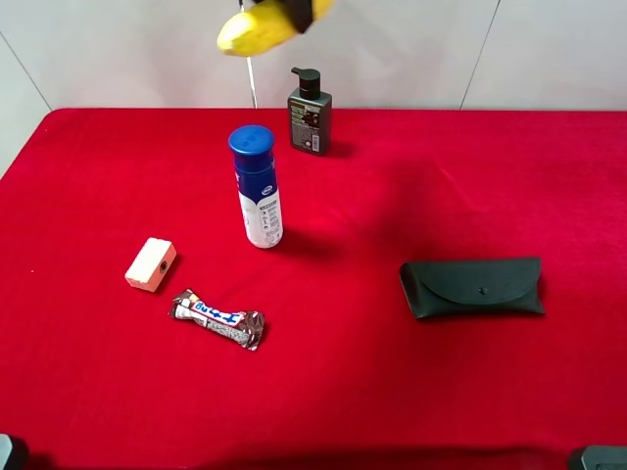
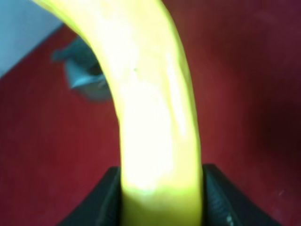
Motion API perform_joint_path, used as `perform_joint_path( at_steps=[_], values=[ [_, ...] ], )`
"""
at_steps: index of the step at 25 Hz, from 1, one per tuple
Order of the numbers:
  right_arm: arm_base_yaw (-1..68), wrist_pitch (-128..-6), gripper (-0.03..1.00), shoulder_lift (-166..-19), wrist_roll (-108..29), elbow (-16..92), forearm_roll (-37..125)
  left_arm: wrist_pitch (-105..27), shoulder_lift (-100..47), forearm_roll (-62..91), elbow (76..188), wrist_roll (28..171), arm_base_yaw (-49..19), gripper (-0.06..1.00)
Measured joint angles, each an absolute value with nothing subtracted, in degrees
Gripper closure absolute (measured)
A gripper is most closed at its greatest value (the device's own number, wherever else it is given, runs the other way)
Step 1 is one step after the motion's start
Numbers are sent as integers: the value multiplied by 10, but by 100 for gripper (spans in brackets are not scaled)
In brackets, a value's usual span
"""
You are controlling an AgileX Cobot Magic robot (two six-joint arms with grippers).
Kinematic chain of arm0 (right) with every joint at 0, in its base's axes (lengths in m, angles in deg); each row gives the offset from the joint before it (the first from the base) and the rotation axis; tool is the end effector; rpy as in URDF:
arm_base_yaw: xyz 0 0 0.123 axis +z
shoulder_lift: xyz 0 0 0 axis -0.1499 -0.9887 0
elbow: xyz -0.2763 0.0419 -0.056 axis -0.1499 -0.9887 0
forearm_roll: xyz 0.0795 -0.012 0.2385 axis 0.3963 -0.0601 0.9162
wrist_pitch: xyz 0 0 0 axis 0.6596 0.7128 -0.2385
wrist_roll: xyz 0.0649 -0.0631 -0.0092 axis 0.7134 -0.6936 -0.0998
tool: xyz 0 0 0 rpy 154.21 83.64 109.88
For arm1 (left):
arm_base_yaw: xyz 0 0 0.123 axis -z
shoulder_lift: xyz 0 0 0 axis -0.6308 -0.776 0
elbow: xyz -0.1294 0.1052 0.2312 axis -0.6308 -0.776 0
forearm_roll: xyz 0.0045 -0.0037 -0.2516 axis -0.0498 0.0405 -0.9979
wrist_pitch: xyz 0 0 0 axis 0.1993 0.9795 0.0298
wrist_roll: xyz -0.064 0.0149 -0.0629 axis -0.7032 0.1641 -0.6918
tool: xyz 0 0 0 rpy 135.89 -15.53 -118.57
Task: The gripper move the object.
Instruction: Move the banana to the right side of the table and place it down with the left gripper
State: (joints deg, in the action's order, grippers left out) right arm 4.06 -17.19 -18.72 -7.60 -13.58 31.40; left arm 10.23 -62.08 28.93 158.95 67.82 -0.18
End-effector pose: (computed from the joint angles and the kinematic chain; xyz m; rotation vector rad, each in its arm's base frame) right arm -0.0057 -0.0065 0.2796 0.2412 1.9945 -0.0565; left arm 0.3384 -0.2713 0.3448 0.8669 2.3024 -0.2577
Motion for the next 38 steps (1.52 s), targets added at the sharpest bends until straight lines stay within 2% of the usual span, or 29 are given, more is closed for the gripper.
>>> perform_joint_path(
  at_steps=[9, 20, 27, 38],
  values=[
    [41, -172, 27, -187, -76, -136, 314, 4, -629, 287, 1597, 678, 57, 58],
    [41, -172, 27, -187, -76, -136, 314, 1, -785, 287, 1738, 719, 105, 58],
    [41, -172, 27, -187, -76, -136, 314, 1, -879, 288, 1812, 737, 120, 58],
    [41, -172, 27, -187, -76, -136, 314, -48, -946, 289, 1817, 739, 122, 58]
  ],
)
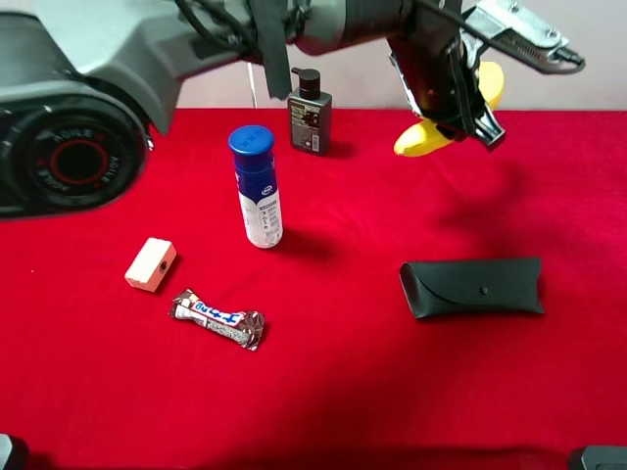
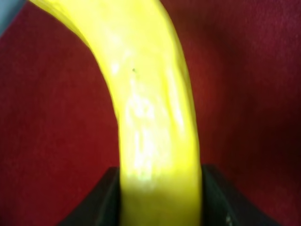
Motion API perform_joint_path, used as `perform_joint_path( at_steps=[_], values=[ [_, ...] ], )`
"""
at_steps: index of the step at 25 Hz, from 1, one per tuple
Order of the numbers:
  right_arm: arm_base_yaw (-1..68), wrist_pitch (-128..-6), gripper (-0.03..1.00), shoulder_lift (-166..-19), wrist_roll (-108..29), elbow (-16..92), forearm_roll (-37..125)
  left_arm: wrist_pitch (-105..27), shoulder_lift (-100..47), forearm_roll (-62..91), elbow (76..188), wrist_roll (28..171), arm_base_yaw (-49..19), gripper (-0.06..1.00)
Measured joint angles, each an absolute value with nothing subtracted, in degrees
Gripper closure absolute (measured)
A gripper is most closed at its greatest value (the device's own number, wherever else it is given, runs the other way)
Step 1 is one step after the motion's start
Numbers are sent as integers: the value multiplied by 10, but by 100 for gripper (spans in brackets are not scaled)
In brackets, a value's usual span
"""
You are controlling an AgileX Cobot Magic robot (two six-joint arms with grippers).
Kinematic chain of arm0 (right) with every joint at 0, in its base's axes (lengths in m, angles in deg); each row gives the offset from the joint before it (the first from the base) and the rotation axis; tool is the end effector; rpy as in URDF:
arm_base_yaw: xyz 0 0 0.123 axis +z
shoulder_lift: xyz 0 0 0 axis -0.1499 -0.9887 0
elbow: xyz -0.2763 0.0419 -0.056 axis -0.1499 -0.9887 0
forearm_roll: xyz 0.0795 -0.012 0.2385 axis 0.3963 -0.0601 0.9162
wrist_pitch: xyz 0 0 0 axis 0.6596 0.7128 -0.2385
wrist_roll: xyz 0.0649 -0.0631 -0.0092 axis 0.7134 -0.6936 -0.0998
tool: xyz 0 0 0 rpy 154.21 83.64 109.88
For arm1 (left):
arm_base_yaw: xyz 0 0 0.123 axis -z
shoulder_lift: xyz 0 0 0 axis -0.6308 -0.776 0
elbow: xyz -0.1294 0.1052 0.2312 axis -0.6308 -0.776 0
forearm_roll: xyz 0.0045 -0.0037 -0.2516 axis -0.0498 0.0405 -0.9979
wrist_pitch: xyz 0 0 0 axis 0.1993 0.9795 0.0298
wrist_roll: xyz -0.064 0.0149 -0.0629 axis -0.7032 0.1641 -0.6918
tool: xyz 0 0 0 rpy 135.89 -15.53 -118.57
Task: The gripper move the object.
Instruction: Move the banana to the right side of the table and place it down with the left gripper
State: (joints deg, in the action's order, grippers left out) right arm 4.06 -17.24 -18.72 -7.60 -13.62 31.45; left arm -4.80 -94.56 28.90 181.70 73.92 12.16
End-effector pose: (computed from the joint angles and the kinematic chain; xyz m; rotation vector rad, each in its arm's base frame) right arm -0.0056 -0.0064 0.2795 0.2411 1.9944 -0.0555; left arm 0.3513 -0.4361 0.2001 1.1880 2.0589 -0.3428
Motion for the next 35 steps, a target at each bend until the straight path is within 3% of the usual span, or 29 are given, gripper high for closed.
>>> perform_joint_path(
  at_steps=[35],
  values=[
    [41, -172, 27, -187, -76, -136, 321, -76, -1038, 290, 1817, 739, 132, 58]
  ],
)
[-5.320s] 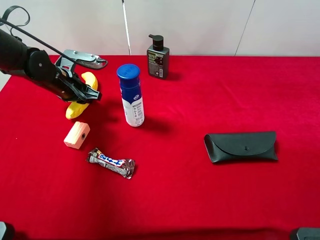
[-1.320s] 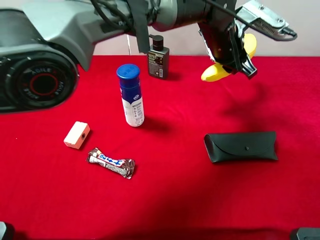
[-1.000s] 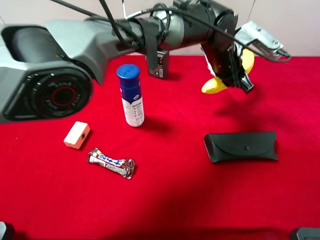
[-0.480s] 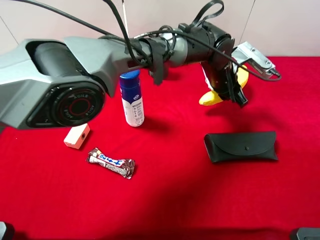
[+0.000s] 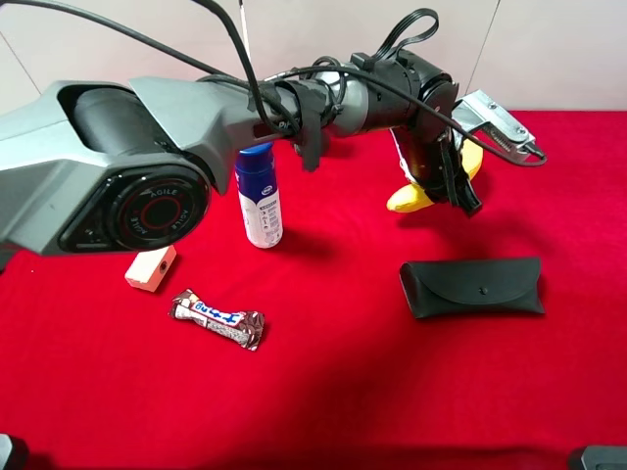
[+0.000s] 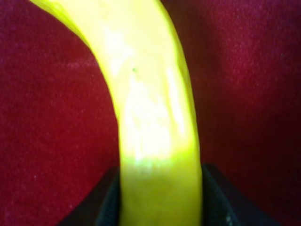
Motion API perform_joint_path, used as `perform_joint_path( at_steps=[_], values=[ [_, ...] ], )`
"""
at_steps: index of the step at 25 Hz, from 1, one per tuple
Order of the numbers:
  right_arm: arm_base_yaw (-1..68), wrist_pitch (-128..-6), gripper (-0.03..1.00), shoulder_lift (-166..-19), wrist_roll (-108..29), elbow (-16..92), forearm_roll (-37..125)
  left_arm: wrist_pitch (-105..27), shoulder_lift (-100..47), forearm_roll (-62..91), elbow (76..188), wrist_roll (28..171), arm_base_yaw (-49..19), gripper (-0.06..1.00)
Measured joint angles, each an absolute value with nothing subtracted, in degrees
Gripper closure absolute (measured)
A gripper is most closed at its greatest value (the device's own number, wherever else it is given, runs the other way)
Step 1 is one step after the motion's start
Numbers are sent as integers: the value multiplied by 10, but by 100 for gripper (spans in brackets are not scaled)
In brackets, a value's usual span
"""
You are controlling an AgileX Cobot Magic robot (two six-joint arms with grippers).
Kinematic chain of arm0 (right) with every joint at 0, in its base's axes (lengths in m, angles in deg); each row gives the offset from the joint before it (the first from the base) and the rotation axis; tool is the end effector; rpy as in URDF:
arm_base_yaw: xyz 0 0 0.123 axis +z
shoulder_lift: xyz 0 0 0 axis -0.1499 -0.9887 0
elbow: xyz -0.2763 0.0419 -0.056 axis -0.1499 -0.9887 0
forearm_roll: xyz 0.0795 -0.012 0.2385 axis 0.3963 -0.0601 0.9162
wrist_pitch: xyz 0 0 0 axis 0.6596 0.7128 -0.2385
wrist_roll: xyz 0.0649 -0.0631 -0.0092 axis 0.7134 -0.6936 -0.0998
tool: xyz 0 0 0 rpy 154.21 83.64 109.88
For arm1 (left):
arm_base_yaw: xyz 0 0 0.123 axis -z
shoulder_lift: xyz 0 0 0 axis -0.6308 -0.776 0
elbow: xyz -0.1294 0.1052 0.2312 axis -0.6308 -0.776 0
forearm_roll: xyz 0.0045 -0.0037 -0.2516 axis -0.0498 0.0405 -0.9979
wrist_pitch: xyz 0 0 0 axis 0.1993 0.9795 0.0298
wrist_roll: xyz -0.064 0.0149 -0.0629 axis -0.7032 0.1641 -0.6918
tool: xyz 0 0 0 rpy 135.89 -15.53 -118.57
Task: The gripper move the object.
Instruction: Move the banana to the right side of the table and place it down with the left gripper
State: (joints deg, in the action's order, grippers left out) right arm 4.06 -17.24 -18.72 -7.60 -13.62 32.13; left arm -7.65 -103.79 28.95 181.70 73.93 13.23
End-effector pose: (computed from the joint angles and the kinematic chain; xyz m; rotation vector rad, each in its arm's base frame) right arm -0.0055 -0.0055 0.2794 0.2407 1.9950 -0.0413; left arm 0.3484 -0.4495 0.1121 1.2660 2.1414 -0.3089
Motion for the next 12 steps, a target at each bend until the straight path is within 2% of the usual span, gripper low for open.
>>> perform_joint_path(
  at_steps=[12],
  values=[
    [41, -172, 27, -187, -76, -136, 323, -65, -1038, 289, 1794, 739, 132, 58]
  ],
)
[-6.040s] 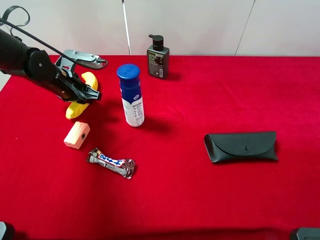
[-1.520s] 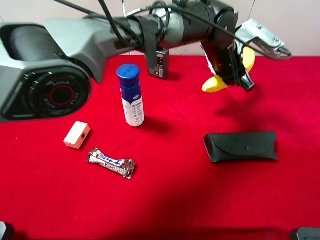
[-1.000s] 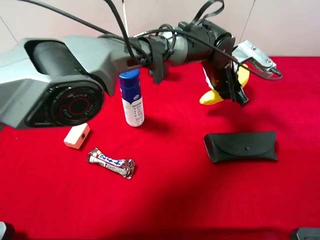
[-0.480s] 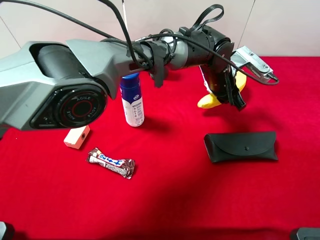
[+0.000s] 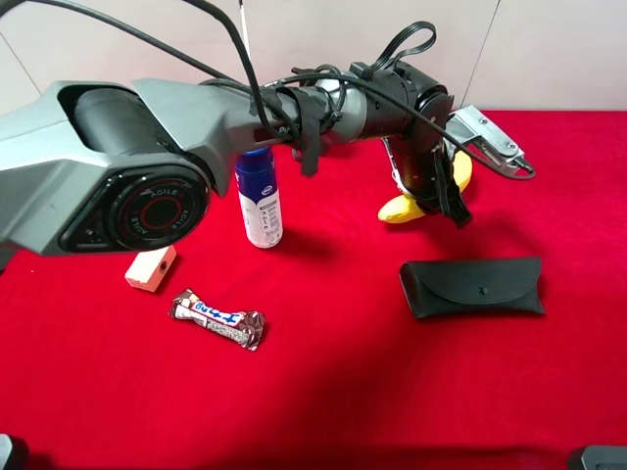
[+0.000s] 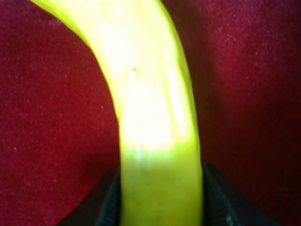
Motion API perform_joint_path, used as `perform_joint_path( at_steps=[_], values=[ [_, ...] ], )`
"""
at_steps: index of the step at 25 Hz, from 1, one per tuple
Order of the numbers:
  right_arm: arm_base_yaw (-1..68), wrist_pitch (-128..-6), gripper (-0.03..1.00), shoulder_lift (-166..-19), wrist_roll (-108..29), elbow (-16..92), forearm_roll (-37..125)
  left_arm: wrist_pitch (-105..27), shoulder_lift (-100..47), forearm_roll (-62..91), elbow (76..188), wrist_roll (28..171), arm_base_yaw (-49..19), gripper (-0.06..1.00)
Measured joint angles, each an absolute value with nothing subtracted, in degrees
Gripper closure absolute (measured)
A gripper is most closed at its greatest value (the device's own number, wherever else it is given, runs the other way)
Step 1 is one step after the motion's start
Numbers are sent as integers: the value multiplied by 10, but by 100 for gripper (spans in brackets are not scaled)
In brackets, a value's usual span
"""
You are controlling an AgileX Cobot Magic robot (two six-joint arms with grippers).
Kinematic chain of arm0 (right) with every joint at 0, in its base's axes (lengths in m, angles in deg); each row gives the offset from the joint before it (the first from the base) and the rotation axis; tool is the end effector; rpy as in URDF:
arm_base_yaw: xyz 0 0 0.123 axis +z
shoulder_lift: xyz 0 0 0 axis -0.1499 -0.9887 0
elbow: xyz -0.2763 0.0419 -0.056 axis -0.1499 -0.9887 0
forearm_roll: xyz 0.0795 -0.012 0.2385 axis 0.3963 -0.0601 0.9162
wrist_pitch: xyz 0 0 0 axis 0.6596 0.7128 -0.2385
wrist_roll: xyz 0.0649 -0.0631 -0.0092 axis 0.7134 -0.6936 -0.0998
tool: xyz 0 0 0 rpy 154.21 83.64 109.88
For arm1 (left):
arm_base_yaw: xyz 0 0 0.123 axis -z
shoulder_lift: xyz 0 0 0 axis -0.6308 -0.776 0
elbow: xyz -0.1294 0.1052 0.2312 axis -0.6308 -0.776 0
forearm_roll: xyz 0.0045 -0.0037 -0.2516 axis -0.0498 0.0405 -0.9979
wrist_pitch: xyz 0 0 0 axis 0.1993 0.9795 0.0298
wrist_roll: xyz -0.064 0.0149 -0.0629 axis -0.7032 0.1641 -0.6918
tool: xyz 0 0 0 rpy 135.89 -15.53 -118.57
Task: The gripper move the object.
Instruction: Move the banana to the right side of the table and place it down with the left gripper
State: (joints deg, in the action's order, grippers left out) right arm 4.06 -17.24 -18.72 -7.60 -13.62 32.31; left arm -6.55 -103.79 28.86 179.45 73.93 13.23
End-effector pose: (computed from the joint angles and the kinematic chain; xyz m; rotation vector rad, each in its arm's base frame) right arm -0.0055 -0.0053 0.2794 0.2406 1.9952 -0.0376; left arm 0.3445 -0.4445 0.0992 1.2942 2.1913 -0.2867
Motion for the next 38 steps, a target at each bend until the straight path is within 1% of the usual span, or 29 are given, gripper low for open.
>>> perform_joint_path(
  at_steps=[27, 30, 38],
  values=[
    [41, -172, 27, -187, -76, -136, 323, -55, -1038, 281, 1794, 739, 132, 58],
    [41, -172, 27, -187, -76, -136, 323, -56, -1038, 277, 1794, 740, 132, 53],
    [41, -172, 27, -187, -76, -136, 323, -58, -1038, 277, 1794, 740, 132, 23]
  ],
)
